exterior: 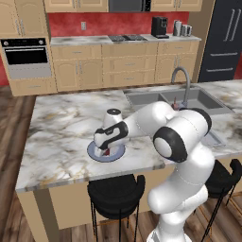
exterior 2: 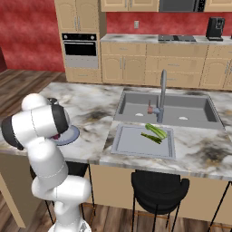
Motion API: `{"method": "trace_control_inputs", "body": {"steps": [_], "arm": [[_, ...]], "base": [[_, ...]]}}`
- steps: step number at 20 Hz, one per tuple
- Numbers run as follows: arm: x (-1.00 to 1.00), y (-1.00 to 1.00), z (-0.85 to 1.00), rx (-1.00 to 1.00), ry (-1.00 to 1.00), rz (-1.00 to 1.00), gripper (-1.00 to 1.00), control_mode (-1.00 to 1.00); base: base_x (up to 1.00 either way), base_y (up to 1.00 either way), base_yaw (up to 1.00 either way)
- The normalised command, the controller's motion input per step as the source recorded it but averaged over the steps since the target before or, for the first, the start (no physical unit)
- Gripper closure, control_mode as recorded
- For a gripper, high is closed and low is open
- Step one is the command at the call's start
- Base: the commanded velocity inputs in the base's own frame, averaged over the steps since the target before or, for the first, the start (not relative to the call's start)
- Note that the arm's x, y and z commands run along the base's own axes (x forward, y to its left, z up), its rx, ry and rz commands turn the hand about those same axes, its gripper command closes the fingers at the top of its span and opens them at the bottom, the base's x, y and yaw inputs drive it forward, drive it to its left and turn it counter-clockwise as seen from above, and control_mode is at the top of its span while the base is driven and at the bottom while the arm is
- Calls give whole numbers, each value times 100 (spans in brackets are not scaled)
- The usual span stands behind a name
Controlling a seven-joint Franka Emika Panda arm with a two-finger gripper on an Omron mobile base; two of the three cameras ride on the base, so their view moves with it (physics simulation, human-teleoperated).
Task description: Create a steak meal by picking up the steak and asparagus from the tray and placing them on the plate. Leave the celery on the tray.
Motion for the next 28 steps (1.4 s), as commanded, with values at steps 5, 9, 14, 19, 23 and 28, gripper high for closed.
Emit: {"method": "trace_control_inputs", "body": {"steps": [5, 9, 14, 19, 23, 28], "arm": [[-2, -1, 0, 0, 0, 0, -100, -100], [-43, -25, 40, 0, 0, 0, -100, -100], [-57, -57, 91, 0, -8, -1, -100, -100], [-30, -84, 86, 0, -3, -5, -100, -100], [-1, -100, 38, 0, 0, -2, -100, -100], [0, -100, 19, -1, 0, 0, -100, -100]], "base": [[0, 0, 0], [0, 0, 0], [0, 0, 0], [0, 0, 0], [0, 0, 0], [0, 0, 0]]}}
